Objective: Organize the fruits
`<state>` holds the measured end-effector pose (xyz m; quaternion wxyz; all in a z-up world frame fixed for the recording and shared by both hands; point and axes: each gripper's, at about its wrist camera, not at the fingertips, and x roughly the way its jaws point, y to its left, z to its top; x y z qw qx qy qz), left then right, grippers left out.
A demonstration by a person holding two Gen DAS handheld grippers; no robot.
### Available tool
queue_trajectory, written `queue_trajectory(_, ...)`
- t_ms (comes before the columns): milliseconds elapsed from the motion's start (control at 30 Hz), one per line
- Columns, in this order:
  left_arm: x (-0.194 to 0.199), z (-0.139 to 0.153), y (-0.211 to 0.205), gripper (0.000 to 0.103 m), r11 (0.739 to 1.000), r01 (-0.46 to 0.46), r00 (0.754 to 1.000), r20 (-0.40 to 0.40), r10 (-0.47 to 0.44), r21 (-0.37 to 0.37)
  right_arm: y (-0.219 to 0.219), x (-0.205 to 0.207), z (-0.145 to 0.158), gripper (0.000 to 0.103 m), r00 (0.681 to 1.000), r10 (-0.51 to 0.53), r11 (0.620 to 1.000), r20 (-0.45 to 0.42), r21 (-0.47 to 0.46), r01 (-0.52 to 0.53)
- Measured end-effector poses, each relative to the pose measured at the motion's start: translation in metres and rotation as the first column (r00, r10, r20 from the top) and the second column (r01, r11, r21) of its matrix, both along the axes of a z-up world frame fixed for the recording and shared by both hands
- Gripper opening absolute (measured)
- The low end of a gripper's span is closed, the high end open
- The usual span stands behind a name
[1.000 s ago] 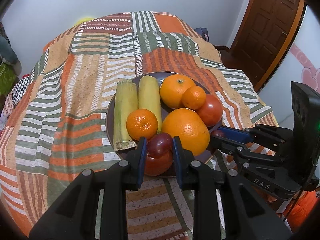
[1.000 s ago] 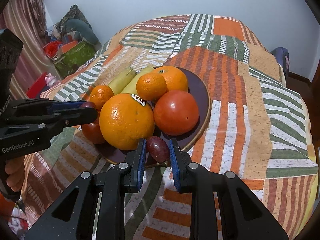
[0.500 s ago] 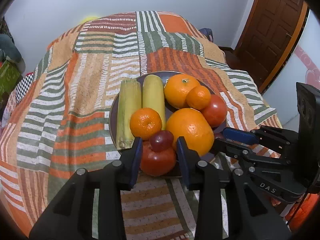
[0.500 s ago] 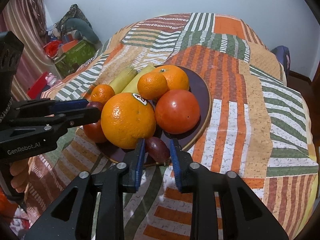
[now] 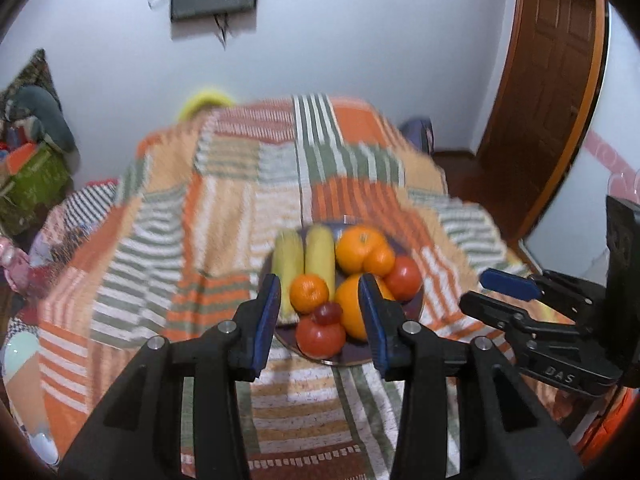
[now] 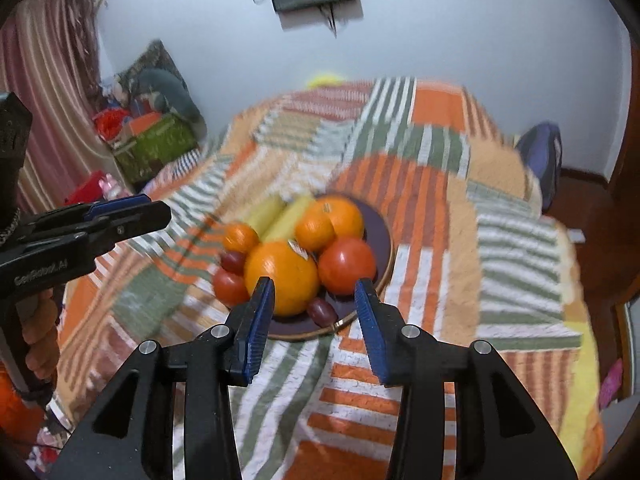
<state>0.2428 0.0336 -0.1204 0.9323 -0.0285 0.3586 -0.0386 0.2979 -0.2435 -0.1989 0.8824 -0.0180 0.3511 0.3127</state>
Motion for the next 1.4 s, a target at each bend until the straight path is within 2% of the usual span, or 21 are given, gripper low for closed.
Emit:
queue_trajectory(200,-0.055,0.065,-0.002,0.040,1.000,-0.021,0.983,0.185,0.022,-0.008,-0.016,-0.046,0.061,0.038,0.987,-0.026,0.998,0.158,0.066,0.015)
queue_trajectory(433,-0.122,0.121,-0.009,0.041,1.000,-0.021,0.938,0.346,0.025,-0.015,-0.030,-0.102,0.117,0.038,0.944,-0.055,0.990,0.326,0.143,0.008)
queue_trajectory(533,-0.147,0.134,-0.012,0.049,0.999,-0.032,0.913,0.406,0.033,-0.011,-0.035,-0.123,0.133,0.038,0.922,-0.074,0.985,0.381,0.175,0.007)
queue_trajectory(600,-0.158,0.140,-0.015,0.064,0.999,-0.035,0.900,0.435,0.035,-0.010,-0.037,-0.135,0.141,0.038,0.908,-0.087,0.981,0.410,0.192,0.007)
queue_trajectory(700,-0.177,0.148,-0.021,0.070,0.999,-0.048,0.876,0.480,0.038,0.008,-0.039,-0.146,0.148,0.040,0.891,-0.104,0.978,0.441,0.207,0.013)
queue_trajectory(800,-0.190,0.152,-0.021,0.084,0.998,-0.059,0.864,0.501,0.050,0.003,-0.039,-0.150,0.151,0.055,0.882,-0.119,0.975,0.456,0.222,0.017)
queue_trajectory(1000,-0.206,0.156,-0.020,0.097,0.997,-0.080,0.848,0.525,0.071,-0.006,-0.040,-0.160,0.154,0.078,0.856,-0.159,0.969,0.491,0.245,0.040)
queue_trajectory(1200,-0.212,0.155,-0.021,0.100,0.996,-0.084,0.844,0.531,0.073,-0.004,-0.039,-0.169,0.156,0.084,0.838,-0.174,0.969,0.517,0.244,0.050)
queue_trajectory(1267,-0.213,0.154,-0.022,0.101,0.996,-0.088,0.842,0.535,0.072,0.003,-0.038,-0.171,0.154,0.088,0.834,-0.179,0.969,0.522,0.240,0.058)
queue_trajectory(1333,-0.214,0.153,-0.023,0.101,0.996,-0.089,0.841,0.536,0.072,0.007,-0.038,-0.174,0.153,0.098,0.828,-0.188,0.969,0.529,0.238,0.068)
queue_trajectory(1400,-0.214,0.152,-0.022,0.101,0.996,-0.086,0.840,0.538,0.071,0.003,-0.040,-0.177,0.152,0.101,0.824,-0.193,0.968,0.532,0.240,0.072)
